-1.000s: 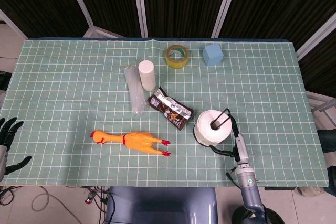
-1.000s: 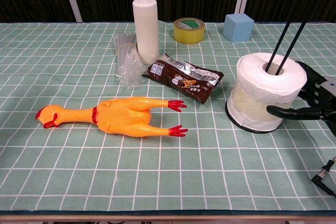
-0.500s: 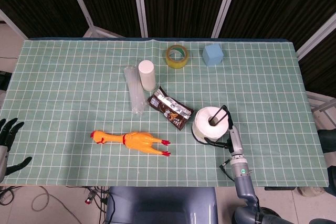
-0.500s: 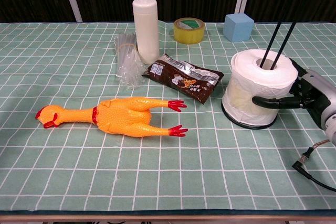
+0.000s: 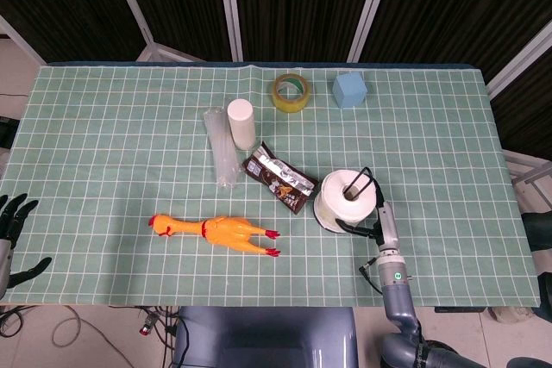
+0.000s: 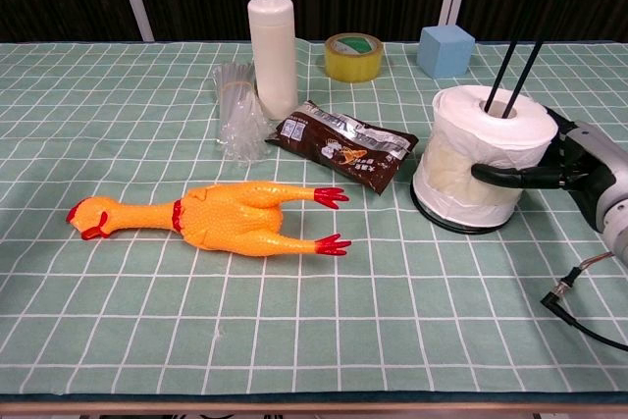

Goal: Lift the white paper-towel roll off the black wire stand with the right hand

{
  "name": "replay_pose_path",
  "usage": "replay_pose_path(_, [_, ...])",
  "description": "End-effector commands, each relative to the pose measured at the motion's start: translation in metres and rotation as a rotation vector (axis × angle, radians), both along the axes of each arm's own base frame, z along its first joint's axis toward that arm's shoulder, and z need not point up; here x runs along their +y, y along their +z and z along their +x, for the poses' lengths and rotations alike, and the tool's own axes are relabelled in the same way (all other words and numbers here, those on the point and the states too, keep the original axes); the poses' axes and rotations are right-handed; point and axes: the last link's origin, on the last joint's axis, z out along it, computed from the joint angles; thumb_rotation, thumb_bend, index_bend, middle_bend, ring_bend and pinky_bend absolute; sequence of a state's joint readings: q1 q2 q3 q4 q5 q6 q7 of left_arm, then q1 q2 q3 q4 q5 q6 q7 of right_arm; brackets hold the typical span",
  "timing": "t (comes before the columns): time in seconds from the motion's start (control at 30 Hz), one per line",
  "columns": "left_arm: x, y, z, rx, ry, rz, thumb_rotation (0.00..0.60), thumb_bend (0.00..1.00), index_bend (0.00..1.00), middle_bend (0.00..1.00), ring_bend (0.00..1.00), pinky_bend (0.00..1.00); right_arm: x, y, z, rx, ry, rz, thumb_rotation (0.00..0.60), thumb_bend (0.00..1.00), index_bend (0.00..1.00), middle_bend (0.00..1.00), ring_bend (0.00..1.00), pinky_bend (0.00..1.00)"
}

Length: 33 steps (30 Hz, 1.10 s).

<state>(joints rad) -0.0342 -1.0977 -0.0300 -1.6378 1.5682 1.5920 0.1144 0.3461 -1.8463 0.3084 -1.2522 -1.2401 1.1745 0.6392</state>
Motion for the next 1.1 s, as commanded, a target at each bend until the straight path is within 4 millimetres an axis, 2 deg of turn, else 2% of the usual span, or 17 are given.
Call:
replay_pose_path(0.03, [0.000,0.000,0.000,0.000,0.002,0.000,0.600,0.04,0.14,0.06,0.00,0.03,-0.002,0.003,0.002,-0.005,0.006,-0.006,0.600,0.04,0.13,0.24,0.27,0.16])
replay_pose_path(0.33, [0.000,0.000,0.000,-0.001,0.003,0.000,0.600,0.04,0.14,0.06,0.00,0.03,-0.008,0.015,0.012,-0.035,0.032,-0.034,0.600,0.04,0.15,0.24,0.27,0.16])
replay_pose_path(0.53, [0.000,0.001,0.000,-0.003,0.004,0.000,0.600,0.04,0.14,0.06,0.00,0.03,-0.023,0.034,0.024,-0.035,0.059,-0.082,0.600,0.04,0.15,0.24,0.27,0.16])
replay_pose_path(1.1, [-0.001,-0.002,0.001,0.001,0.005,-0.007,0.600,0.04,0.14,0.06,0.00,0.03,-0.077,0.132,0.065,0.038,0.142,-0.215,0.600,0.04,0.15,0.24,0.27,0.16])
